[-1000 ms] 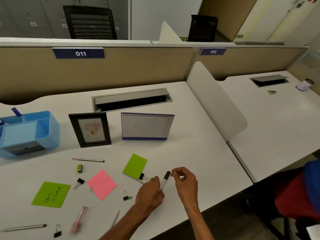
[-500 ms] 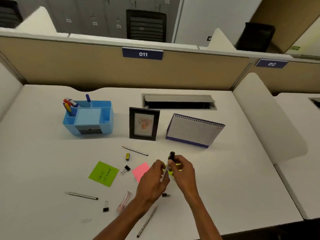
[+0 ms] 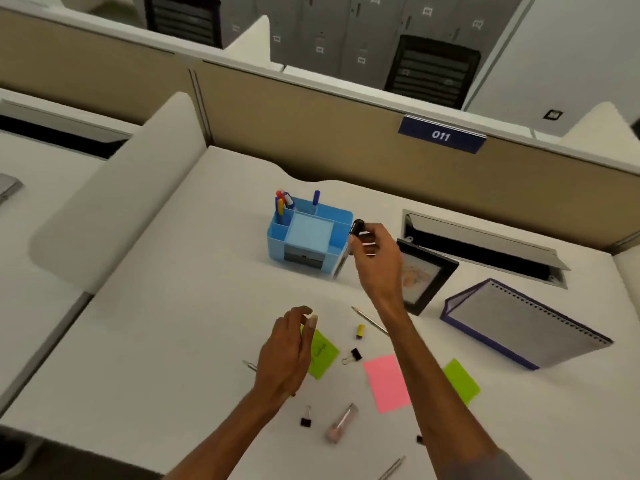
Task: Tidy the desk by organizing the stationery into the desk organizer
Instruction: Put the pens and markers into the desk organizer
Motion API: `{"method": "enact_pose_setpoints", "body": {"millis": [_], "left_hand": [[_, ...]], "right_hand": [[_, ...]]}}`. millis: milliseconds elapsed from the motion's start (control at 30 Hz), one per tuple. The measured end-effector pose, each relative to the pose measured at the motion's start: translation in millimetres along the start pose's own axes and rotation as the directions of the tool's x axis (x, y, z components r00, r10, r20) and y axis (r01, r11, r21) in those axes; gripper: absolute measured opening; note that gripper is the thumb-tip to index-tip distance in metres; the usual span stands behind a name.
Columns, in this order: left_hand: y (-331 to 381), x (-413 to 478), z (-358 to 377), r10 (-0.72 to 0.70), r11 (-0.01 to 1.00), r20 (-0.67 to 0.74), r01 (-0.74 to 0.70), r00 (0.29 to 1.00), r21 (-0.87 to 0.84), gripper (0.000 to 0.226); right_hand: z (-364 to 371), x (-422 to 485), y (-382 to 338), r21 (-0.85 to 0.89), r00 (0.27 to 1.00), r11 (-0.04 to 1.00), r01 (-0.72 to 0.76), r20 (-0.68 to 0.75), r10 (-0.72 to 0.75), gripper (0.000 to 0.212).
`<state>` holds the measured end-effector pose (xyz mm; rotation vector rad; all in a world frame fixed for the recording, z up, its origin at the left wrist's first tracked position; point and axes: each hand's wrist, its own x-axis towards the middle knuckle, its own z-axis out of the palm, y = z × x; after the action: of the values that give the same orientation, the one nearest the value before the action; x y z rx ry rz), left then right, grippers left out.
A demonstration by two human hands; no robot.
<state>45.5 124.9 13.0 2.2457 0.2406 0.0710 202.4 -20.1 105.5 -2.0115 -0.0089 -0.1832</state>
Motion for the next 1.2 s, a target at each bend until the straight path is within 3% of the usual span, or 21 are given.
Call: {"method": "enact_pose_setpoints", "body": {"millis": [267,567,867,1200], "left_hand": [[-52,34,-44,-0.07,0.998,-0.018,0.07,0.997,-0.007,0.036],[-77,53,-51,-0.104,0.994,0.009,0.105,0.994,-0.022,0.039],[-87,57,-45,-0.063,0.997,0.048,0.061,0.997,0.041,0.03],[-87,54,-36,-0.003,0.997,0.077,-0.003,0.997,0.081,0.032]], "right_hand": [[93,102,-29,-0.076,0.989,0.987,0.142,-0.034,-0.145,0.02],[151,142,-12,-0.241,0.983,0.956,0.17,-0.026,-0.181,0.021],[170,146,11,-0.351,0.993,0.929,0.115,0.068,-0.097,0.024],[137,125,8,-0.253,0.983,0.951,0.179,0.005,-0.184,0.013]]}}
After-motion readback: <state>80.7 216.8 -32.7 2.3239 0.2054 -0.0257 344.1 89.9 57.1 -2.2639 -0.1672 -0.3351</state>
